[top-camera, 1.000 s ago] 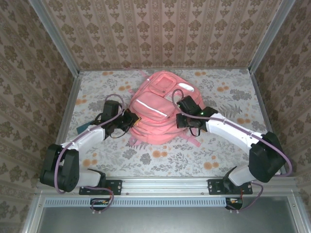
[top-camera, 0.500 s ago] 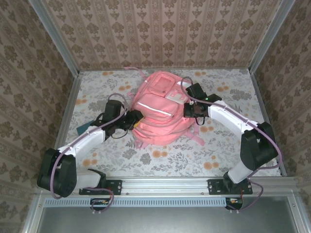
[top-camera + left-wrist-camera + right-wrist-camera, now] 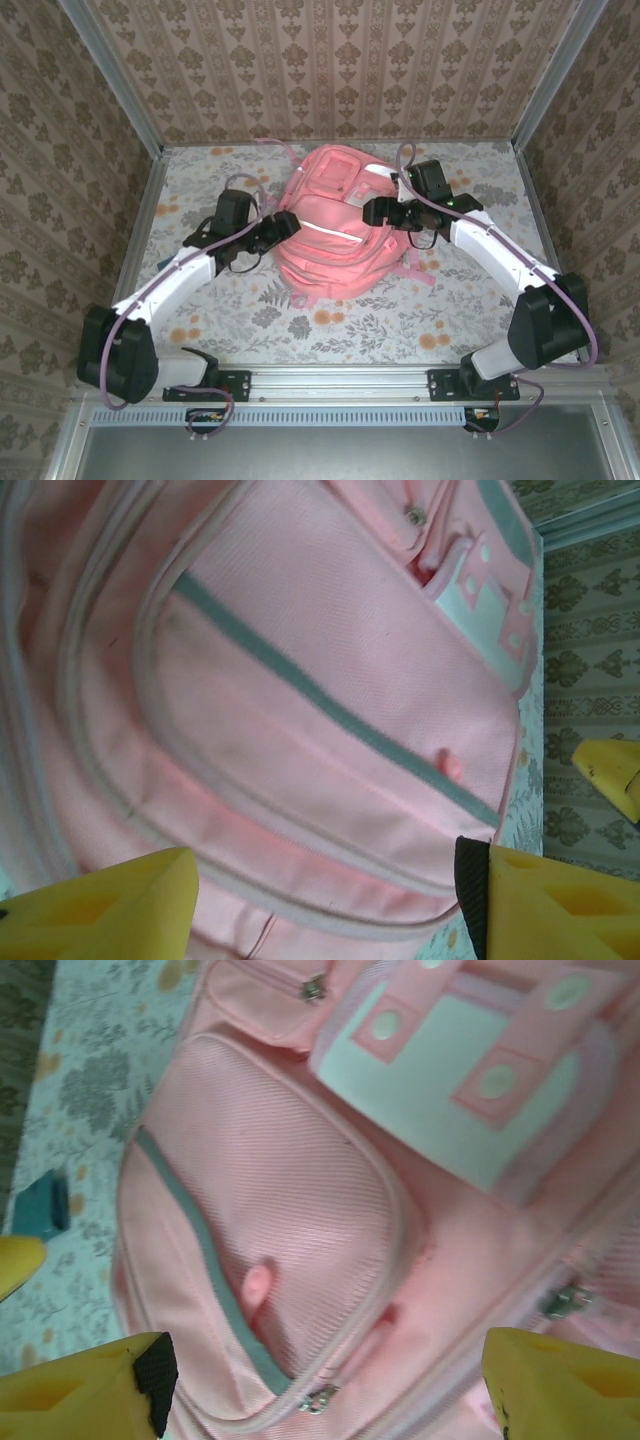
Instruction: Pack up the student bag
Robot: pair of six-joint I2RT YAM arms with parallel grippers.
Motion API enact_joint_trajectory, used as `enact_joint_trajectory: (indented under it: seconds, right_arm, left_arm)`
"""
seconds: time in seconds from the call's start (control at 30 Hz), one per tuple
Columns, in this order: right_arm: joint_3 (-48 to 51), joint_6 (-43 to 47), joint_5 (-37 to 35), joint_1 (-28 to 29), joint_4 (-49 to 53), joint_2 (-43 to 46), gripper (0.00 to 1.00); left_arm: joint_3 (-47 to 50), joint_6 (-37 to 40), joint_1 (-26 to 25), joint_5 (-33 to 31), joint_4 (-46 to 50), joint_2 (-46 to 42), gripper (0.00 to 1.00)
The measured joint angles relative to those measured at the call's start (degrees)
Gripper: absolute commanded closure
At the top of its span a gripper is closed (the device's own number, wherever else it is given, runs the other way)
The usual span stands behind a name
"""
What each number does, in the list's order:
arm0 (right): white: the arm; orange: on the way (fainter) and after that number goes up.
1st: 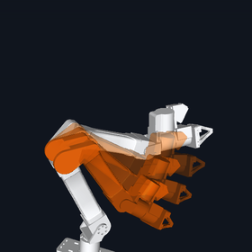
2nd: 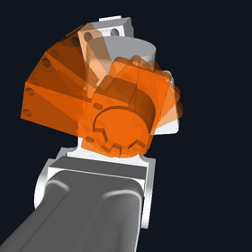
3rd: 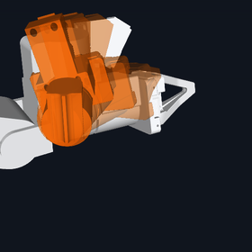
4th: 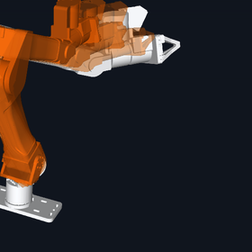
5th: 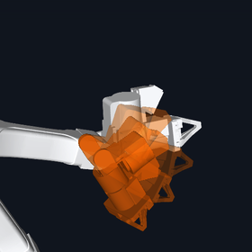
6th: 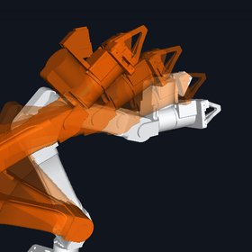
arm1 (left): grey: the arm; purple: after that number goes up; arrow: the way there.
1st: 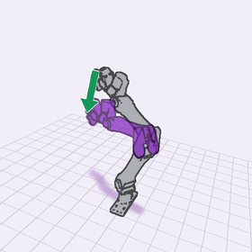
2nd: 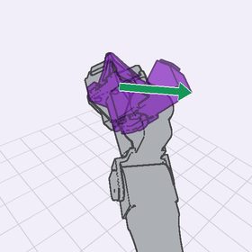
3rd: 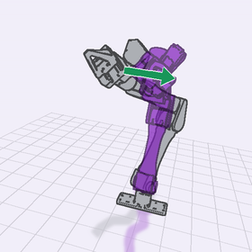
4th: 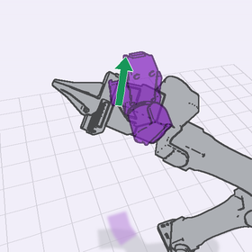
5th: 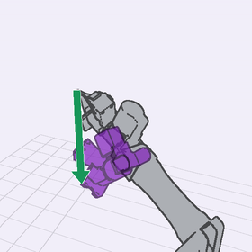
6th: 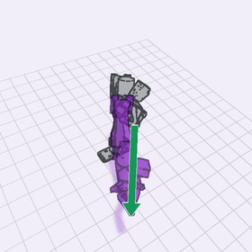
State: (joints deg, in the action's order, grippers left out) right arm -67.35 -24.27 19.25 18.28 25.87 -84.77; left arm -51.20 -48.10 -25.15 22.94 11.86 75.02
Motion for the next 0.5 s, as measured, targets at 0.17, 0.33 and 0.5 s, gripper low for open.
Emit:
enact_joint_trajectory:
  seconds: [0.17,0.33,0.5]
  right_arm:
    - [0.4,-1.3,4.3,0.0,-2.6,-3.2,0.19]
    - [0.8,-1.4,7.1,0.0,-3.6,-5.9,0.19]
    - [1.4,-1.2,9.6,0.0,-3.8,-6.9,0.16]
  left_arm:
    - [-8.1,2.8,-2.5,1.3,0.2,9.1,0.48]
    - [-15.0,4.0,-4.6,2.9,0.1,17.9,0.62]
    - [-21.3,3.5,-4.8,4.6,-1.2,26.3,0.74]
